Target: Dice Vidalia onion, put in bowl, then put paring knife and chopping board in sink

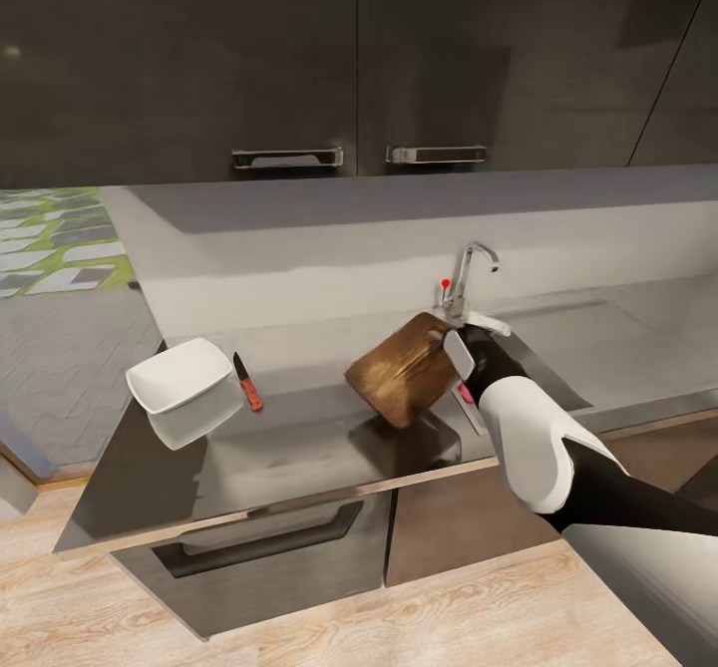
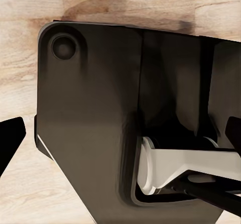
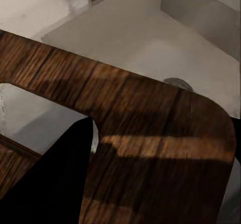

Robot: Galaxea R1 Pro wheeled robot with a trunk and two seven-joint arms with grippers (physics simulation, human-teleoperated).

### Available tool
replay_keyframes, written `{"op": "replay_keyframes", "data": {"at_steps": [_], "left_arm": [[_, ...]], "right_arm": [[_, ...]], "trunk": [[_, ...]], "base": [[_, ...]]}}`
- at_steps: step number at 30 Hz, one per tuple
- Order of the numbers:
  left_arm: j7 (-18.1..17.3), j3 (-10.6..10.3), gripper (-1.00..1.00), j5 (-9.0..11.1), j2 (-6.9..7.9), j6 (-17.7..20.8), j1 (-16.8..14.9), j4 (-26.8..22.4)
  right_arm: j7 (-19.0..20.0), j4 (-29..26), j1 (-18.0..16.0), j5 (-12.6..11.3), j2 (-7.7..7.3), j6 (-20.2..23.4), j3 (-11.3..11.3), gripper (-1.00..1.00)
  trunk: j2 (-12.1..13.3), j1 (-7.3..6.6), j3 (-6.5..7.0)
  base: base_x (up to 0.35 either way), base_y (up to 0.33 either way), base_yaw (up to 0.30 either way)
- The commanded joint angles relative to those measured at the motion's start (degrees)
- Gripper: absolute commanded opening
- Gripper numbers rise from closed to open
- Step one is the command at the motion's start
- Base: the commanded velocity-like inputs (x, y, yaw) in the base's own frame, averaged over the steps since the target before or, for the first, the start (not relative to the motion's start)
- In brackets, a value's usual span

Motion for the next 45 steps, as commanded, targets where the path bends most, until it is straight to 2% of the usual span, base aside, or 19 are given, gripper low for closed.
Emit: {"op": "replay_keyframes", "data": {"at_steps": [1, 6, 10, 15, 22, 27, 30, 45], "left_arm": [[-0.5, 0.5, 1.0, 0.1, -0.07, 0.1, 0.0, -0.1], [-0.5, 0.5, 1.0, 0.1, -0.07, 0.1, 0.0, -0.2], [-0.5, 0.5, 1.0, 0.1, -0.07, 0.1, 0.0, -0.2], [-0.5, 0.5, 1.0, 0.1, -0.11, 0.0, 0.0, -0.2], [-0.5, 0.5, 1.0, 0.1, -0.15, 0.0, 0.0, -0.2], [-0.6, 0.5, 1.0, 0.1, -0.16, -0.2, 0.0, -0.2], [-0.5, 0.4, 1.0, 0.1, -0.16, -2.5, 0.0, 0.1], [-0.5, 0.4, 1.0, 0.1, -0.09, -3.6, 0.0, 0.2]], "right_arm": [[-0.6, -0.1, -0.1, -1.5, 0.06, 0.4, -0.2, -1.0], [-5.4, 0.0, -0.1, -8.6, 0.06, -0.3, 0.0, -1.0], [-7.0, 0.6, -0.1, -10.2, 0.06, -1.2, 0.0, -1.0], [-7.7, 1.8, -0.1, -10.9, 0.06, -2.6, 0.0, -1.0], [-8.0, 5.2, -0.1, -14.6, 0.06, -7.1, 0.1, -1.0], [-7.0, 6.2, -0.1, -15.3, 0.06, -7.8, 0.1, -1.0], [-5.5, 6.4, -0.1, -15.1, 0.06, -7.9, 0.3, -1.0], [-5.2, 5.9, 0.0, -14.5, 0.06, -8.0, 0.5, -1.0]], "trunk": [[-0.1, 0.04, -0.11], [-0.1, 0.04, -0.11], [-0.1, 0.04, -0.11], [-0.1, 0.04, -0.11], [-0.1, 0.04, -0.11], [-0.1, 0.04, -0.11], [-0.1, 0.04, -0.11], [-0.1, 0.04, -0.11]], "base": [[0.0, 0.0, 0.0], [0.0, 0.0, 0.0], [0.0, 0.0, 0.0], [0.0, 0.0, 0.0], [0.0, 0.0, 0.0], [0.0, 0.0, 0.0], [0.0, 0.0, 0.0], [0.0, 0.056, 0.024]]}}
